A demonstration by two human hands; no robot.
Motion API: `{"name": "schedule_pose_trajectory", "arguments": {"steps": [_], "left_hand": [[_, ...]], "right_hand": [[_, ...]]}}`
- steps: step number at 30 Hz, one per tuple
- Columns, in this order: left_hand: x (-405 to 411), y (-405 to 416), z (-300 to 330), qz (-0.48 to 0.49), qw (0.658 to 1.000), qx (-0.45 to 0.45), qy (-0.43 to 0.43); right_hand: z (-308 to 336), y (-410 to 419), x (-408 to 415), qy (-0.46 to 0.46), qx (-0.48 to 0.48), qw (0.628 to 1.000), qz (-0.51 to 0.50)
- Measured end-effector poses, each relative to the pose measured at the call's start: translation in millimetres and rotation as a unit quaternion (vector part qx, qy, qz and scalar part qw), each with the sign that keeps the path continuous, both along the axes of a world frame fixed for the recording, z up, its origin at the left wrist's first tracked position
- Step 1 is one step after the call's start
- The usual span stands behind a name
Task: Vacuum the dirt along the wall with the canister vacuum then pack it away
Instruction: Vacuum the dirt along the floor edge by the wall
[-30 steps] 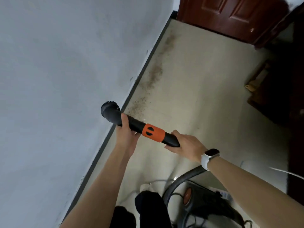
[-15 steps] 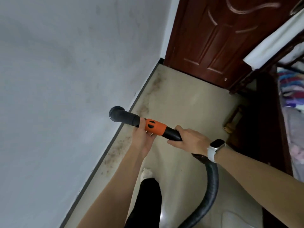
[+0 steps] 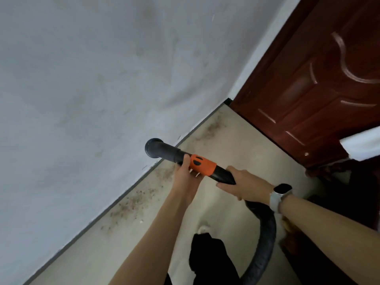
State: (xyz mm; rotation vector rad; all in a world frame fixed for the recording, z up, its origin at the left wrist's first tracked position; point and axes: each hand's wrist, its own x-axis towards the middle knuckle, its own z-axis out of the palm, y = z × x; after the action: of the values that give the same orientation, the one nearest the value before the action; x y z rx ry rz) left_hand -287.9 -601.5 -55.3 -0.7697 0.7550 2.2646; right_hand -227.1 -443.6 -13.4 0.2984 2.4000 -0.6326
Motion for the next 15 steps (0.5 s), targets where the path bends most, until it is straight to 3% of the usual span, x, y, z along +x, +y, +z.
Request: {"name": "schedule_pose_trajectory", "arguments": {"steps": [5,10,15], "left_hand": [[-11,4,-33,0.111,0.991,-0.081,-0.001],[7,16,-69,0.255,0.958,-0.118,-0.052],[38,11,-111,0.331,0.925,-0.149,-0.109]], "right_hand": [[-34,13,-55,-0.015,-0.018,0.989,0.146],[-77,21,-81,-0.05,-0.022,0.963,0.263],[-126,5,-75,-0.045,-0.012,0.927,0.372]]}}
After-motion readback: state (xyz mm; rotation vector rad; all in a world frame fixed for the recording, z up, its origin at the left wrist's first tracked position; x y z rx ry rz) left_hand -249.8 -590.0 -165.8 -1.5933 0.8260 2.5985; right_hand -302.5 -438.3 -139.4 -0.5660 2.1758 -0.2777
